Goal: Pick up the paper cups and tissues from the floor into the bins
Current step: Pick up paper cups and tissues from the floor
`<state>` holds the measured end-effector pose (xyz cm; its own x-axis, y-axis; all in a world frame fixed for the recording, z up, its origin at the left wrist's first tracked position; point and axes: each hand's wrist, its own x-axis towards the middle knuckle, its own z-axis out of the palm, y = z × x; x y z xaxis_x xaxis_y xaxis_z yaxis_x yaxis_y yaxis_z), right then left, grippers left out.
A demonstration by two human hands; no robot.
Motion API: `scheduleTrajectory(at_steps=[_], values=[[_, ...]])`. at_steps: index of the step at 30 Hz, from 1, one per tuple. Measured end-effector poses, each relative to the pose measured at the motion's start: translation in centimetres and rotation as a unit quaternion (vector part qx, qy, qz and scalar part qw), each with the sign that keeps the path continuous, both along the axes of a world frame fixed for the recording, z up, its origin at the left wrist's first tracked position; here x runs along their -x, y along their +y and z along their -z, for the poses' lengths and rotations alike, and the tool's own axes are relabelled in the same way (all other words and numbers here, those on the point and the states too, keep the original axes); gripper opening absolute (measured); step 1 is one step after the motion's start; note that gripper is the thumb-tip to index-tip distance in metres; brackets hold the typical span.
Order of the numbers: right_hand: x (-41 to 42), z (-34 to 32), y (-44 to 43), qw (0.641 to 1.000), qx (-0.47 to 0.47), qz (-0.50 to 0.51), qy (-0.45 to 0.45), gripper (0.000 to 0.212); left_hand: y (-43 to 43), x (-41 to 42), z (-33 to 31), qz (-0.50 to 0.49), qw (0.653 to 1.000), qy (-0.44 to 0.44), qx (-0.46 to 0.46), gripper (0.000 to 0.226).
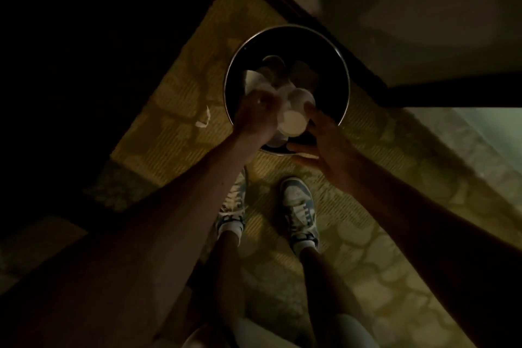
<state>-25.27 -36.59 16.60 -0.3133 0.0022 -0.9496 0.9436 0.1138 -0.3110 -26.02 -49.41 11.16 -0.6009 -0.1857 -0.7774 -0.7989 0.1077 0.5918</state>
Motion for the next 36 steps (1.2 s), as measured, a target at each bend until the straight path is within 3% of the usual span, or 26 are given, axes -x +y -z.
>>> scheduleTrajectory(at_steps=[4, 8, 13, 18, 20, 23, 28, 31, 36], values=[[0.4, 2.1, -0.9, 1.000, -0.021, 0.011, 0.016, 0.051, -1.0, 1.1, 2.7, 0.133, 0.990, -0.034, -0.013, 0.035], [-0.2, 1.8, -0.7, 0.997, -0.038, 0.042, 0.048, 0.051, -1.7, 0.9, 1.5, 0.249, 0.968, 0.021, -0.027, 0.039], [-2.8, -1.6, -0.8, 0.989, -0.076, -0.024, 0.121, 0.041, -3.0, 1.4, -2.0, 0.302, 0.953, 0.029, -0.015, 0.051], [-6.9, -8.1, -0.9, 0.962, -0.141, -0.109, 0.206, 0.024, -3.8, 1.3, -8.3, 0.332, 0.940, 0.079, 0.001, 0.026], [-7.8, -11.9, -0.6, 0.951, -0.166, -0.138, 0.223, 0.019, -4.5, 1.1, -12.1, 0.341, 0.935, 0.085, 0.055, 0.005], [-9.1, -19.6, 0.1, 0.921, -0.206, -0.177, 0.279, 0.022, -4.9, 0.3, -20.2, 0.402, 0.908, 0.092, 0.077, 0.023], [-11.8, -33.8, 2.4, 0.883, -0.220, -0.205, 0.360, 0.029, -2.8, -2.1, -36.9, 0.555, 0.807, 0.168, 0.111, 0.031], [-14.6, -41.6, 4.5, 0.863, -0.231, -0.189, 0.408, 0.034, -0.4, -3.4, -46.6, 0.604, 0.751, 0.225, 0.141, 0.037], [-22.2, -53.3, 10.0, 0.833, -0.245, -0.091, 0.487, 0.024, 5.0, -7.3, -61.8, 0.638, 0.699, 0.286, 0.146, 0.027]])
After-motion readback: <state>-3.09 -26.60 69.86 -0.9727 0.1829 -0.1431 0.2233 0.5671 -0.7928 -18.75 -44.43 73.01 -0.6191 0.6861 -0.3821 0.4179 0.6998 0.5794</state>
